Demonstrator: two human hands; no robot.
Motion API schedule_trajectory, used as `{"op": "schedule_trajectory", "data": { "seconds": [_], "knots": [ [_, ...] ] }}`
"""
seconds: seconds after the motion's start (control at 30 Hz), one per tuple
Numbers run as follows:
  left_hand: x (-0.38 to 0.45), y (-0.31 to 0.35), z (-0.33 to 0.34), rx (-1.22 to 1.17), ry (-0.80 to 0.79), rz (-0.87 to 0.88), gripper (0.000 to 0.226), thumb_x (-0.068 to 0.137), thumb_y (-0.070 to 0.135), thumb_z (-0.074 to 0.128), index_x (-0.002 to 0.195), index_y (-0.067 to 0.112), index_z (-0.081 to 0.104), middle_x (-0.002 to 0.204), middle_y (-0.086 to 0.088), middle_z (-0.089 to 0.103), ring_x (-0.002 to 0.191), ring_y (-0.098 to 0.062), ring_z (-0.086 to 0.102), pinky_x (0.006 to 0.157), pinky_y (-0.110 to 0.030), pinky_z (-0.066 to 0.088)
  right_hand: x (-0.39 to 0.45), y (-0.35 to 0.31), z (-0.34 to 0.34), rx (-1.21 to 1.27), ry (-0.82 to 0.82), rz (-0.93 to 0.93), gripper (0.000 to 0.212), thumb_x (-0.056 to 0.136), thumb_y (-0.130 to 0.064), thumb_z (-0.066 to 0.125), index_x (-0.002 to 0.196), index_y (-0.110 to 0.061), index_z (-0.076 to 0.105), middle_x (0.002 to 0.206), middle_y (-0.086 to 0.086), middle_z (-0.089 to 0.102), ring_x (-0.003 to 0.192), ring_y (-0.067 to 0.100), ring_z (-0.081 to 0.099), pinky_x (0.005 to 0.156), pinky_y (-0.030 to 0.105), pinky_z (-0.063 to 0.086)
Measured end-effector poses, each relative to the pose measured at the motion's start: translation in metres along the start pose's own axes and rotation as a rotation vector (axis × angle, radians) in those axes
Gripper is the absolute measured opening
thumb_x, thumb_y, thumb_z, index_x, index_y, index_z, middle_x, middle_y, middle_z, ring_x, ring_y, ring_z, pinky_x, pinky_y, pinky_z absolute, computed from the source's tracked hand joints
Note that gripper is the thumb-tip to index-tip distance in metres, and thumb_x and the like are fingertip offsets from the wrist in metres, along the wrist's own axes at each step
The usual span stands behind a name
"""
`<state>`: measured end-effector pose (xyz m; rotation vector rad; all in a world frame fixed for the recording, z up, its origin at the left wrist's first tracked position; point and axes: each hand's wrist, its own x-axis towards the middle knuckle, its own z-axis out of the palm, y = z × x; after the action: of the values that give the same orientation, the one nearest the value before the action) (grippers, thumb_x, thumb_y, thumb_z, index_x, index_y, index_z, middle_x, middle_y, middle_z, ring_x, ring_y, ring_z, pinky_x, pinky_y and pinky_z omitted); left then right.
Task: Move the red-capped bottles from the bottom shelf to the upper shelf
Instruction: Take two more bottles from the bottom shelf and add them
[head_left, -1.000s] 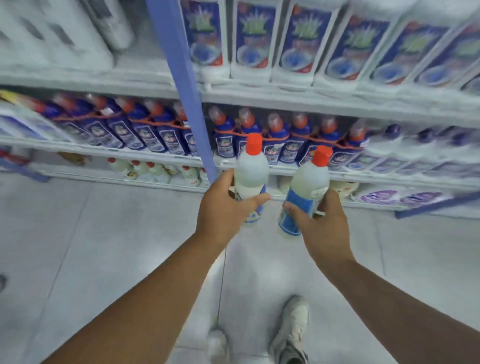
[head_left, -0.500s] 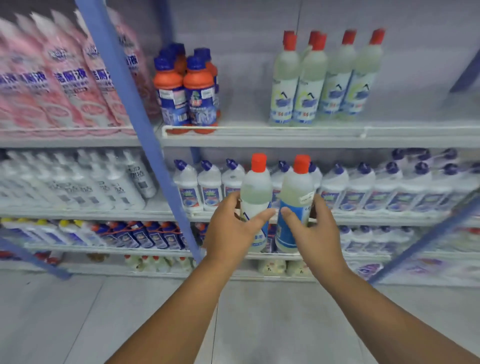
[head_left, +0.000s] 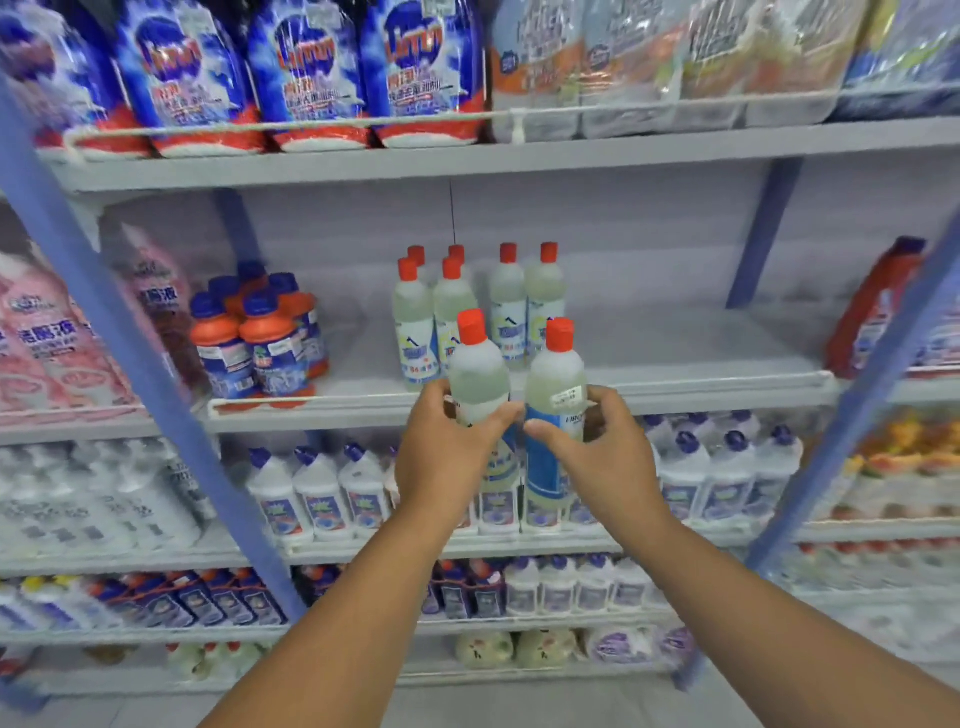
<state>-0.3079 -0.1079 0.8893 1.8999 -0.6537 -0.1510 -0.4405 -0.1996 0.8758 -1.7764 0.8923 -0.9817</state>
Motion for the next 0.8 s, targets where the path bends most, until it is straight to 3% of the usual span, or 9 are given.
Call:
{"op": "schedule_trajectory", "data": {
  "seconds": [0.13, 0.3, 0.47, 0.57, 0.8],
  "knots": [
    [0.034, 0.020, 0.027, 0.053, 0.035, 0.050, 0.052, 0.065, 0.073, 0.074, 0.102, 0.043, 0.053, 0.092, 0.023, 0.065, 0.083, 0.000, 0.063, 0.070, -0.034, 0.055, 0.048, 0.001, -0.004, -0.008, 0.031, 0.004, 0.043, 0.073, -0.052, 0.084, 0.104, -0.042, 0.057, 0.093, -0.020, 0.069, 0.081, -0.012, 0.062, 0.064, 0.020, 0.049],
    [0.091, 0.030, 0.059, 0.019, 0.087, 0.078, 0.051, 0.067, 0.072, 0.076, 0.099, 0.040, 0.053, 0.092, 0.021, 0.064, 0.081, 0.001, 0.061, 0.064, -0.032, 0.053, 0.113, 0.001, 0.003, 0.004, 0.062, -0.036, 0.048, 0.075, -0.051, 0.084, 0.110, -0.039, 0.054, 0.095, -0.019, 0.068, 0.082, -0.013, 0.063, 0.058, 0.010, 0.048],
    [0.125, 0.028, 0.085, -0.006, 0.107, 0.091, 0.050, 0.069, 0.067, 0.077, 0.101, 0.036, 0.054, 0.094, 0.017, 0.063, 0.084, -0.003, 0.062, 0.062, -0.033, 0.054, 0.159, 0.009, 0.011, 0.019, 0.062, -0.038, 0.050, 0.075, -0.052, 0.084, 0.112, -0.041, 0.053, 0.101, -0.016, 0.069, 0.089, 0.000, 0.067, 0.068, 0.020, 0.054],
    [0.137, 0.027, 0.098, -0.003, 0.110, 0.083, 0.048, 0.070, 0.067, 0.075, 0.098, 0.033, 0.055, 0.091, 0.014, 0.063, 0.081, -0.006, 0.062, 0.061, -0.035, 0.054, 0.178, 0.016, 0.017, 0.024, 0.044, -0.046, 0.045, 0.075, -0.053, 0.084, 0.106, -0.045, 0.051, 0.100, -0.016, 0.069, 0.089, 0.000, 0.067, 0.070, 0.022, 0.055],
    [0.149, 0.024, 0.121, 0.032, 0.174, 0.052, 0.050, 0.073, 0.066, 0.075, 0.097, 0.028, 0.054, 0.090, 0.012, 0.061, 0.080, -0.011, 0.061, 0.055, -0.029, 0.042, 0.208, 0.034, 0.022, 0.041, 0.018, -0.026, 0.039, 0.078, -0.051, 0.082, 0.105, -0.037, 0.058, 0.093, -0.014, 0.071, 0.082, -0.002, 0.068, 0.072, 0.026, 0.058]
  ]
}}
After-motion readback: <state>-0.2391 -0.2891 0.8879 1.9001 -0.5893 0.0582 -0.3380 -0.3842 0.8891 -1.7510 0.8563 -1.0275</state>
